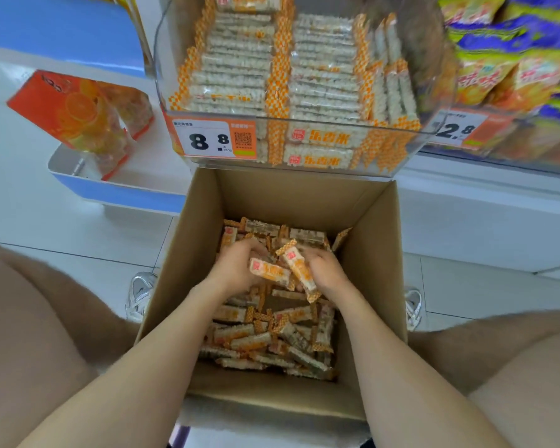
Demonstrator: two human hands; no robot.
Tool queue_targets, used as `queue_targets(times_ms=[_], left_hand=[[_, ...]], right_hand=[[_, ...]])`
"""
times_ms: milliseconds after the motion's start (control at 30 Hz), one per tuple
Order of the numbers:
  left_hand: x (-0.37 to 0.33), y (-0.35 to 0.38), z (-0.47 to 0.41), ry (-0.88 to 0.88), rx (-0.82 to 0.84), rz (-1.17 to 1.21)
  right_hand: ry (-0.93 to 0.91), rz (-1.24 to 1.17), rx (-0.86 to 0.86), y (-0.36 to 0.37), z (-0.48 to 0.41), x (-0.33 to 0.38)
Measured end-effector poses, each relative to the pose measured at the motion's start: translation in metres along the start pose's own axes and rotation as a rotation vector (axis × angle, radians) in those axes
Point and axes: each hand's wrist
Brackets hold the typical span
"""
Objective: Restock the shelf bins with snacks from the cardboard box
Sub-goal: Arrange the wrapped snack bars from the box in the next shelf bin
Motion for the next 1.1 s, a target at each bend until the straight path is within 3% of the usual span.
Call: queue_targets(times_ms=[267, 400, 633, 900, 1000, 1100], left_hand=[[-0.041, -0.059, 0.023, 0.202, -0.009, 0.005], [-0.067, -0.104, 0.043, 0.285, 0.052, 0.025], [-0.126, -0.177, 0.095, 0.458, 0.045, 0.261], [-0.156, -0.233, 0.111, 0.577, -0.094, 0.361], [-0.157, -0.246, 0.1, 0.597, -0.296, 0.246], [-0.151, -0.256, 0.078, 0.424, -0.661, 0.188]], right_hand=[[-0.286, 0.222, -0.002, -0.017, 0.049, 0.056], [-0.526, 0.384, -0.076, -0.014, 0.08, 0.093], [-0.927, 0.481, -0.213, -0.007, 0.131, 0.16], [-0.968, 0.575, -0.062, -0.031, 0.169, 0.227], [-0.972, 0.646, -0.142, -0.036, 0.158, 0.25], [-0.935, 0.751, -0.375, -0.044, 0.131, 0.276]])
Point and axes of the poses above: each hand's wrist, its own z-axis away from the middle knuckle, its own y-axis out of the palm, x = y × z, and after that the axes turned 4 degrees about x, right-handed
